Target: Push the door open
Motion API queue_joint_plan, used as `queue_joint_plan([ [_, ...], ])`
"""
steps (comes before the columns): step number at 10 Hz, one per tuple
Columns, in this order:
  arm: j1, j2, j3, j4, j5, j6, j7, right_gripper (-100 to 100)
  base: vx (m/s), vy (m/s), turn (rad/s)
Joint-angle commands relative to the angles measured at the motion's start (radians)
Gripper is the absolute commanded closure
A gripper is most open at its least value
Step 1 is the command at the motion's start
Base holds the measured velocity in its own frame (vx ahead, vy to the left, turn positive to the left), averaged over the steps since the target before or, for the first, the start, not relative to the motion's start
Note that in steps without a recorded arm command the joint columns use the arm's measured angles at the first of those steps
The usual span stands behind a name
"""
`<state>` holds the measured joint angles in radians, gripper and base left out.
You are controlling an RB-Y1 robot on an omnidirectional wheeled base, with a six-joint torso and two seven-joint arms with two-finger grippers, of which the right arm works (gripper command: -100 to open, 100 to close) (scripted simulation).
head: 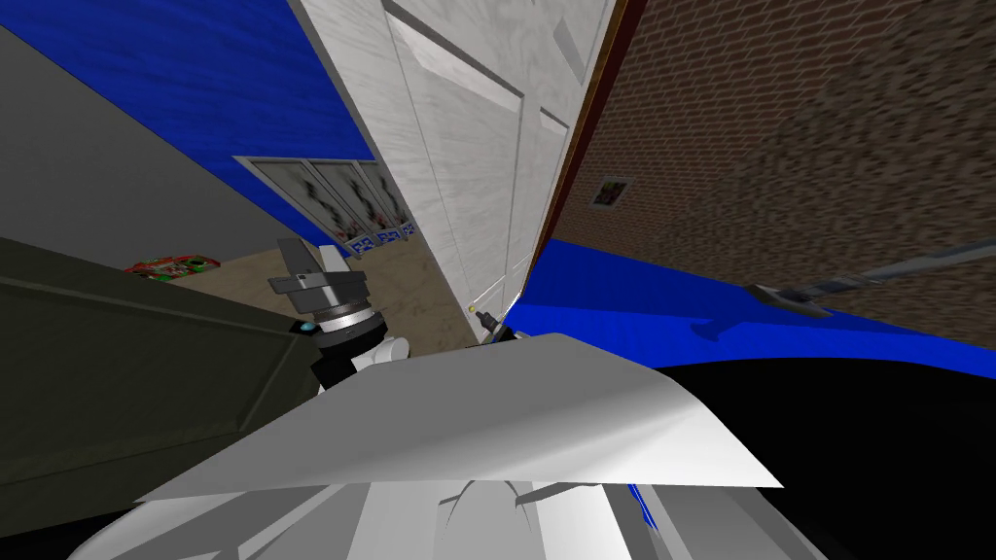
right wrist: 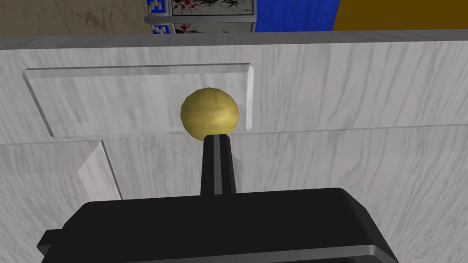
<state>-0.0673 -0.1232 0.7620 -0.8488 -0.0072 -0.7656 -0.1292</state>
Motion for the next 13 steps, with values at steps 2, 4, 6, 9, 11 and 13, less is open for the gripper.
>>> queue_joint_plan([
  [2, 0.0, 0.0, 0.0, 0.0, 0.0, 0.001, 0.0, 100, -0.01, -0.009, 0.001],
  [4, 0.002, -0.001, -0.009, -0.002, -0.003, 0.003, 0.003, -100, -0.044, -0.027, -0.047],
  [6, 0.005, -0.002, -0.02, -0.004, -0.006, 0.006, 0.006, -100, -0.198, -0.086, -0.082],
  [9, 0.006, 0.001, -0.028, 0.0, -0.008, 0.004, 0.01, -100, -0.075, -0.016, -0.018],
  [11, 0.005, 0.005, -0.031, 0.004, -0.008, 0.002, 0.013, -100, 0.13, 0.13, 0.018],
  [13, 0.004, 0.012, -0.039, 0.014, -0.008, -0.003, 0.018, -100, 0.192, 0.168, 0.031],
])
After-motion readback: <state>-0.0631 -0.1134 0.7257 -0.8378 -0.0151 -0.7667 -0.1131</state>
